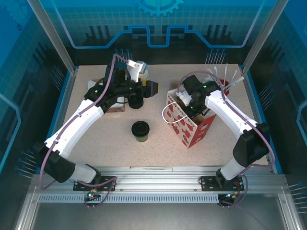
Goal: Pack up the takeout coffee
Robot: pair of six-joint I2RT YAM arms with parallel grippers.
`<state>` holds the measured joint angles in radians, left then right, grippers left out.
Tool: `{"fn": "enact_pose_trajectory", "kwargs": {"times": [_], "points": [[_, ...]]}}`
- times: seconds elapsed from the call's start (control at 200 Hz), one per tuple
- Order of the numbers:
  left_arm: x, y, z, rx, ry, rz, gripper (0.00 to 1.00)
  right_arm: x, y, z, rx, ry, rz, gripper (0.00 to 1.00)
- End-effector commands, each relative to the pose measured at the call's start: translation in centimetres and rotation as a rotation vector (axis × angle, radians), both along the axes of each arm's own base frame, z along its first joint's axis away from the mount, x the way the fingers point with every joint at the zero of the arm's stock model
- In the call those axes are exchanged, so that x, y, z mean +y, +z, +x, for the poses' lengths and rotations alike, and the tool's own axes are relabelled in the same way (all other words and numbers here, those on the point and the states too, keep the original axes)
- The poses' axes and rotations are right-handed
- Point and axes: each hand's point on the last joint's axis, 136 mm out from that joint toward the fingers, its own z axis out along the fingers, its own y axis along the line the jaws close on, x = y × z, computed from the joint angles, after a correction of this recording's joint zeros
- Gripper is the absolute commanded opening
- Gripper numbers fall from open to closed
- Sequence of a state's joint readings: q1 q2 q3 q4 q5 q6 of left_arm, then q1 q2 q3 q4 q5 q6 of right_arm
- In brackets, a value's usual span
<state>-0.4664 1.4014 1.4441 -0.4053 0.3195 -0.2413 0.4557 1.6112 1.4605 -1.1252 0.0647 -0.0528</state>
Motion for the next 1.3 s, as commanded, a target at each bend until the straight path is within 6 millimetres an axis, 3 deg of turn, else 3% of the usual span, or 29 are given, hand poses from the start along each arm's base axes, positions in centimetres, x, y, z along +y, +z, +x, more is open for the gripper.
{"fn": "enact_pose_trajectory", "kwargs": {"times": [0.0, 0.37, 1.296], "points": [[1.3, 0.5, -0.2, -0.025, 0.067, -0.023, 0.77, 1.2, -1.4, 0.8, -0.024, 0.005, 0.014, 0.29], [3.2, -2.5, -1.4, 0.011, 0.128, 0.035, 0.77, 2.7, -5.9, 1.5, -0.006, 0.029, 0.014, 0.30], [3.5, -3.7, -1.7, 0.025, 0.139, 0.044, 0.77, 3.1, -13.8, 0.6, 0.012, 0.056, -0.017, 0.37]]}}
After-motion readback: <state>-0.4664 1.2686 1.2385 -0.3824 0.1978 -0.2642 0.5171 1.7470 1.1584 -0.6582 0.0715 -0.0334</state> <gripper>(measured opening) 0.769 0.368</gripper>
